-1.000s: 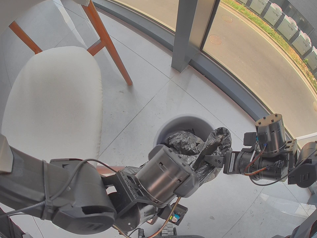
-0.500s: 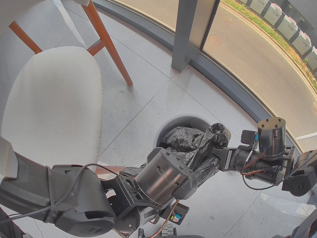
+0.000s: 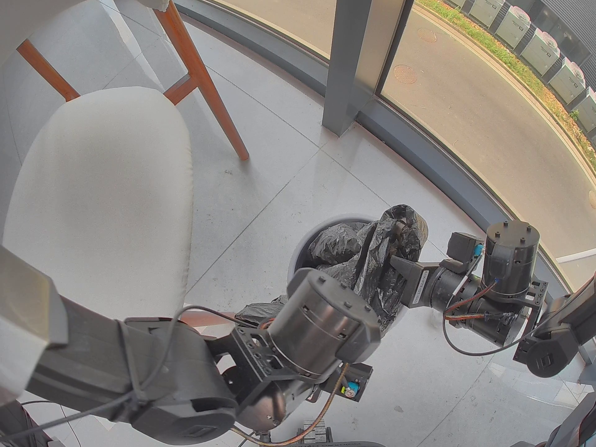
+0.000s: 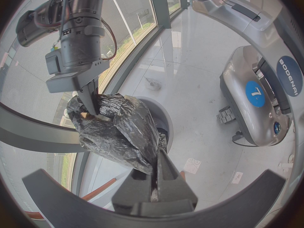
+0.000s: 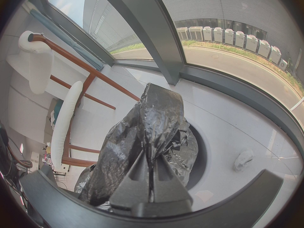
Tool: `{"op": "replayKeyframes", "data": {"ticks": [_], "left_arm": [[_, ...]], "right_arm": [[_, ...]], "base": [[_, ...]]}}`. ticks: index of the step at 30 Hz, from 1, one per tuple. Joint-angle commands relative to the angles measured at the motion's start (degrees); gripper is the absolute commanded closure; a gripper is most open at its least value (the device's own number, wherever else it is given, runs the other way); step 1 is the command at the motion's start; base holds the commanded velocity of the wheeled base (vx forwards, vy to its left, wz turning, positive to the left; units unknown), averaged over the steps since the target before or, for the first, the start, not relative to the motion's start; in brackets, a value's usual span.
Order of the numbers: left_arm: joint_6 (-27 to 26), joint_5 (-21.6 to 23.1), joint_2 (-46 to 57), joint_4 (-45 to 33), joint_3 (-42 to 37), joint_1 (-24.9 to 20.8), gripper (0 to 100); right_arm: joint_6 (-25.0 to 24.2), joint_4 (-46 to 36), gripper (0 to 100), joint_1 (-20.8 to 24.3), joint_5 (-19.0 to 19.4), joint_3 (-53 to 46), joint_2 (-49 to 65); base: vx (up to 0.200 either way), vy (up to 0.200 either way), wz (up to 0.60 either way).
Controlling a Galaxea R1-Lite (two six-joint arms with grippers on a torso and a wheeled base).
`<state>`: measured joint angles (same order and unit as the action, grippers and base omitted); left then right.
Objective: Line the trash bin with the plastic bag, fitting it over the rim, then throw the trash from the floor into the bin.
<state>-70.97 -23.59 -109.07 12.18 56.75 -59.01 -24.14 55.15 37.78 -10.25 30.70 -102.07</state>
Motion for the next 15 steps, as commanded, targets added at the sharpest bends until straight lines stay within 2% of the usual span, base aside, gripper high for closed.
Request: {"op": "replayKeyframes", "data": {"ticks": [1, 2, 3, 6, 11, 15], "left_arm": [[0.0, -0.1, -4.9, 3.0, 0.0, -0.6, 100], [-0.1, -0.1, -5.2, 3.8, -0.1, -0.6, 100], [-0.4, -0.1, -5.2, 4.2, -0.1, -0.6, 0], [-2.0, -0.1, -5.2, 4.3, -0.2, -0.6, 0], [-0.1, -0.2, -4.0, 5.0, -1.5, -0.7, 0], [1.3, -1.6, 0.3, 5.0, -4.0, 1.1, 0]], "right_arm": [[0.3, 1.5, 100, -0.3, 0.1, -1.5, -2.7], [0.4, 1.7, 100, -0.5, 0.1, -1.4, -2.9], [0.7, 1.7, 100, -0.7, 0.1, -1.4, -3.0], [1.3, 1.7, 100, -2.1, 0.1, -1.3, -3.4], [1.4, 1.7, 100, -2.9, 0.3, -1.4, -2.9], [1.4, 1.7, 100, -2.9, 0.3, -1.5, -3.1]], "base": [[0.000, 0.000, 0.00], [0.000, 0.000, 0.00], [0.000, 0.000, 0.00], [0.000, 0.000, 0.00], [0.000, 0.000, 0.00], [0.000, 0.000, 0.00]]}}
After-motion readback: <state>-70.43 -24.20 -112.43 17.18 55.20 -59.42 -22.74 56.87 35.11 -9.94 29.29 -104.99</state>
